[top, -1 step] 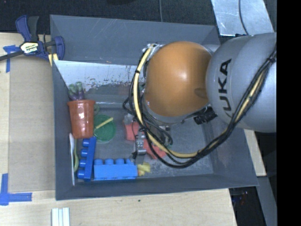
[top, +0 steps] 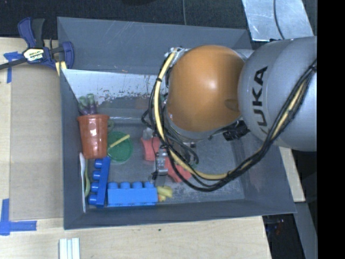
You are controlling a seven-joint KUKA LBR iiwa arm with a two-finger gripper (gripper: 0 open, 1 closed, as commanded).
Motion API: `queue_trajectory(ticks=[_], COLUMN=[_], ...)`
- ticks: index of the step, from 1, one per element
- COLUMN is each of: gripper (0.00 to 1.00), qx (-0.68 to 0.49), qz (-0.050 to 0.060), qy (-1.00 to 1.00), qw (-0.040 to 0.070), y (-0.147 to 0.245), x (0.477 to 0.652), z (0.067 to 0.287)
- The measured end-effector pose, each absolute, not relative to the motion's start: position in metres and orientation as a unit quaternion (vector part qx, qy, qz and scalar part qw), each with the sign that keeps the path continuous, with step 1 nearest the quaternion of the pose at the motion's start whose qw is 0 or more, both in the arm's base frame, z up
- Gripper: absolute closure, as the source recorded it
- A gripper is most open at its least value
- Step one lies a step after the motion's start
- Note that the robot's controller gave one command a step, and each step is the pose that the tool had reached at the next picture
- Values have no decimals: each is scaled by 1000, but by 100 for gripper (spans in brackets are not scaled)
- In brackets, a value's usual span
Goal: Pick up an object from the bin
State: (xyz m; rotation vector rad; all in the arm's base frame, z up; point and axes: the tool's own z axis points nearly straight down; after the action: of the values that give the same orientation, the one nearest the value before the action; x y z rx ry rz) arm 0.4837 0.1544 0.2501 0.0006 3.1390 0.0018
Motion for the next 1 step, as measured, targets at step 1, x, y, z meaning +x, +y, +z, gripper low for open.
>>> queue_trajectory(ticks=[1], gripper=[0], qx=[-63], qz=[1], qy=[998], qw=[4], y=[129], x=[533], z=[231])
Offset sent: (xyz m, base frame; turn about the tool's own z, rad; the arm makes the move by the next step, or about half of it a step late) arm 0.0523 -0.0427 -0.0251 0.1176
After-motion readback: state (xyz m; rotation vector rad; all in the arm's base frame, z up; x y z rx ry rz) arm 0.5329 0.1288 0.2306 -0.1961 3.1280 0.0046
